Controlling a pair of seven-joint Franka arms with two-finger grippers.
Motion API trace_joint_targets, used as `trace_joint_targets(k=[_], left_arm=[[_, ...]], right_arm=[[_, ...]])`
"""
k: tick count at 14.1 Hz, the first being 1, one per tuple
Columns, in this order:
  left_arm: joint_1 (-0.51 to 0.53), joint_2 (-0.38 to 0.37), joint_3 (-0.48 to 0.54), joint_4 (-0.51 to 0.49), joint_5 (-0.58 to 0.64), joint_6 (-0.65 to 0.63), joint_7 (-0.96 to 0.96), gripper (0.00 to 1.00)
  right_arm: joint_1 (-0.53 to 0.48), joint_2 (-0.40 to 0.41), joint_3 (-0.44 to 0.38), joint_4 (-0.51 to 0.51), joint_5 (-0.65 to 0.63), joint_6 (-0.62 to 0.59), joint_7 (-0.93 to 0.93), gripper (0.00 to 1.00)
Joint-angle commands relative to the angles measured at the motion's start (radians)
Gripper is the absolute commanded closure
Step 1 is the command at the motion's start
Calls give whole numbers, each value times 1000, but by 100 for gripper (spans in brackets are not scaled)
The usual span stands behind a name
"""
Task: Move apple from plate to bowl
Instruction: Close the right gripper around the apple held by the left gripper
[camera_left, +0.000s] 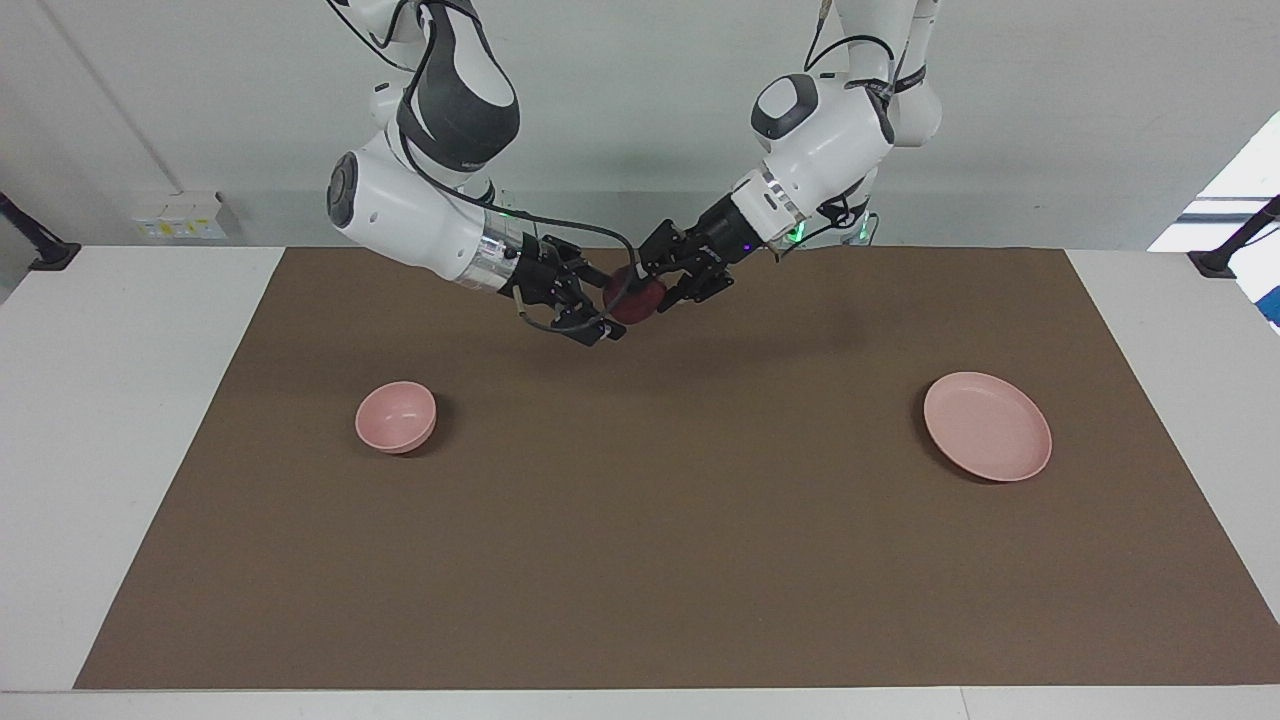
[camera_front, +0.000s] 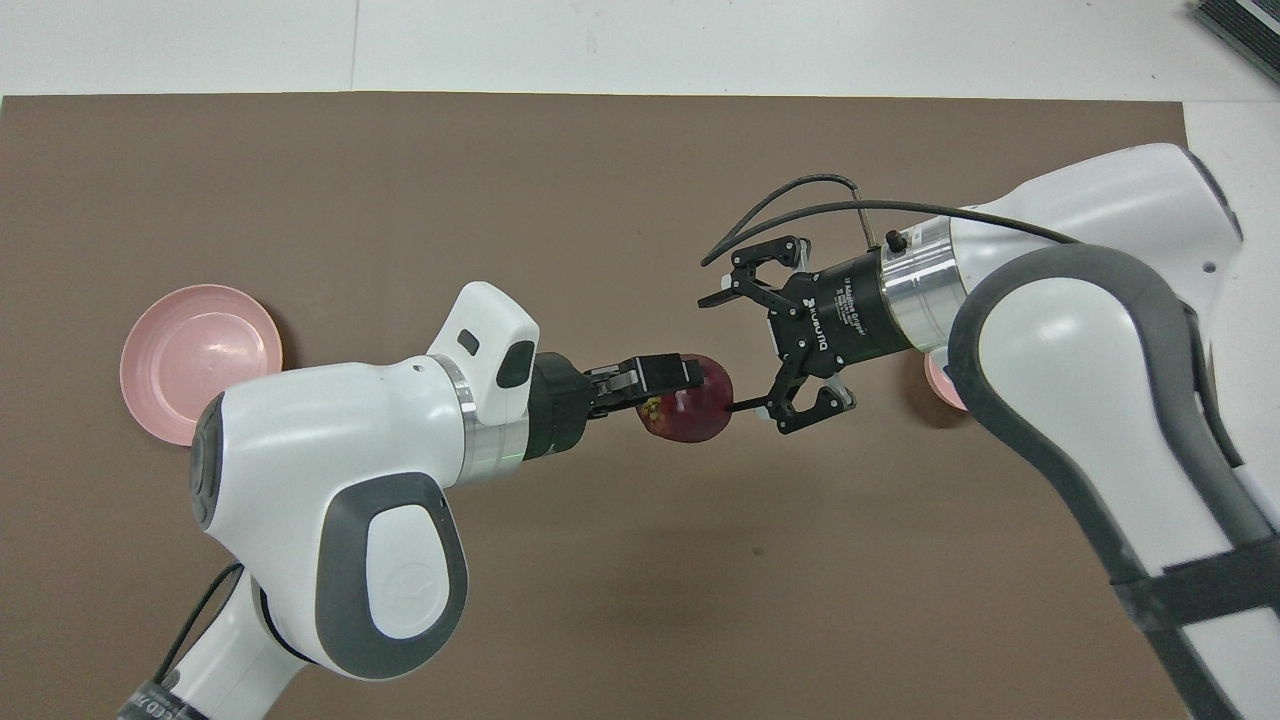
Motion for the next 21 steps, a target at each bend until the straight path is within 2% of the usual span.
trace_joint_targets(k=[1,5,13,14,15,16,21], left_arm=[[-10,3,2,19,-7,21,-18,100],[-5,6,4,28,-4,21,-16,100],[-4,6,4,27,-4,18,-16,100],[-4,6,4,27,-4,18,-15,100],[-2,6,4,27,-2,18,-15,100],[-2,6,4,27,-2,18,-15,100],[-4,6,4,27,-4,18,-15,100]], right_arm=[[3,-23,2,-42,28,-4,3,0],[26,-55,2,-94,36,1,-1,0],[43,-56,2,-95,48,13,-1,0],[45,-58,2,-95,48,13,-1,31],[60,-58,2,-95,48,16,0,83],[65,-56,2,-94,48,24,14,100],[59,-47,2,-77,46,14,20,100]])
